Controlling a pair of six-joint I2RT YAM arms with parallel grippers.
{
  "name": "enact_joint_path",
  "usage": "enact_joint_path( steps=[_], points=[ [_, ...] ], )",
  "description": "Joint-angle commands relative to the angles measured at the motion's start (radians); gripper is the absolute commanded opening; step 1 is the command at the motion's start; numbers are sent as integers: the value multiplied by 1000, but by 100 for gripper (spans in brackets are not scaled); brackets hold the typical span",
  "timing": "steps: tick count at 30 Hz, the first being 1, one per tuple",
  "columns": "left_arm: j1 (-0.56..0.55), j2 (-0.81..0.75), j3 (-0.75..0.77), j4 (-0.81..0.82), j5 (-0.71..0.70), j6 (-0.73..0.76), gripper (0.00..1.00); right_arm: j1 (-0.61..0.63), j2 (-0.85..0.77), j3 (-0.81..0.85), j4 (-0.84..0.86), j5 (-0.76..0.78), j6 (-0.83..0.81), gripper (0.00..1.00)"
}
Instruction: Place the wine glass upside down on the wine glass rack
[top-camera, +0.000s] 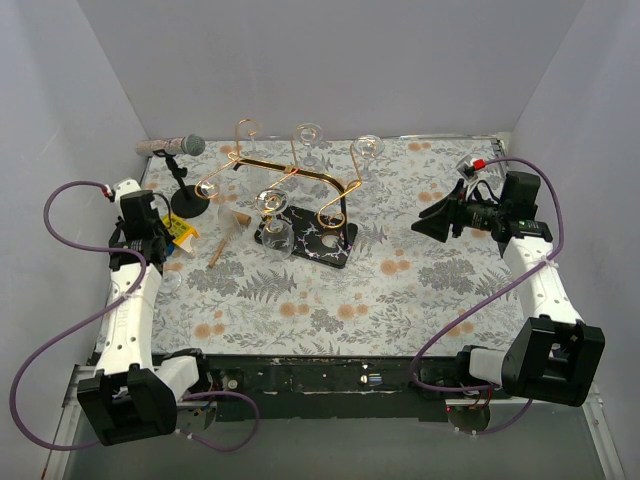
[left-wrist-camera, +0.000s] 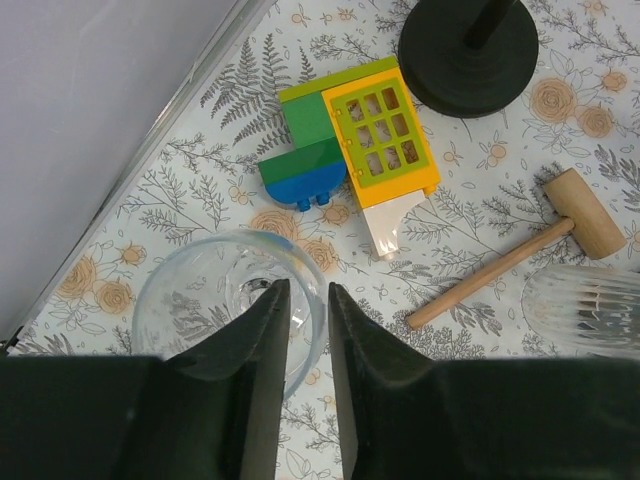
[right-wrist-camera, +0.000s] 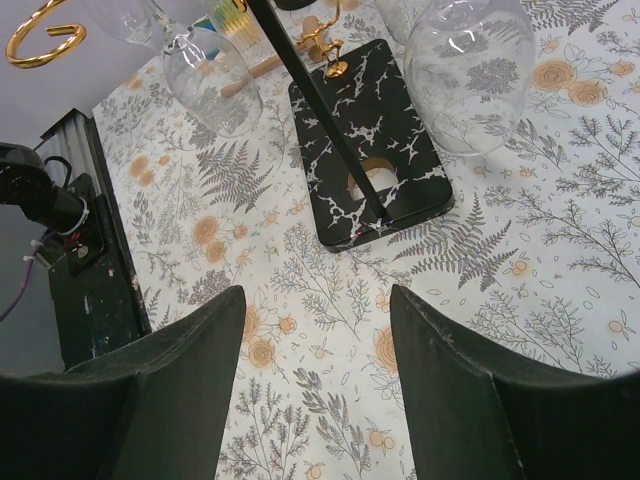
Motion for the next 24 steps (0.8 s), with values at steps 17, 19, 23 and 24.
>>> enact_joint_path(
  steps=[17,19,23,24],
  points=[
    [6,-43,81,-85,202,7,1,-7,3,-6,4,-14,-6,68],
    [6,-49,87,-108,260,-1,1,-5,5,-6,3,-11,-6,68],
    [7,-69,92,-143,400,-10,1,-7,8,-7,4,-9,-8,68],
    [6,-78,90,-154,435,-10,1,-7,9,-6,4,-9,-8,68]
  ],
)
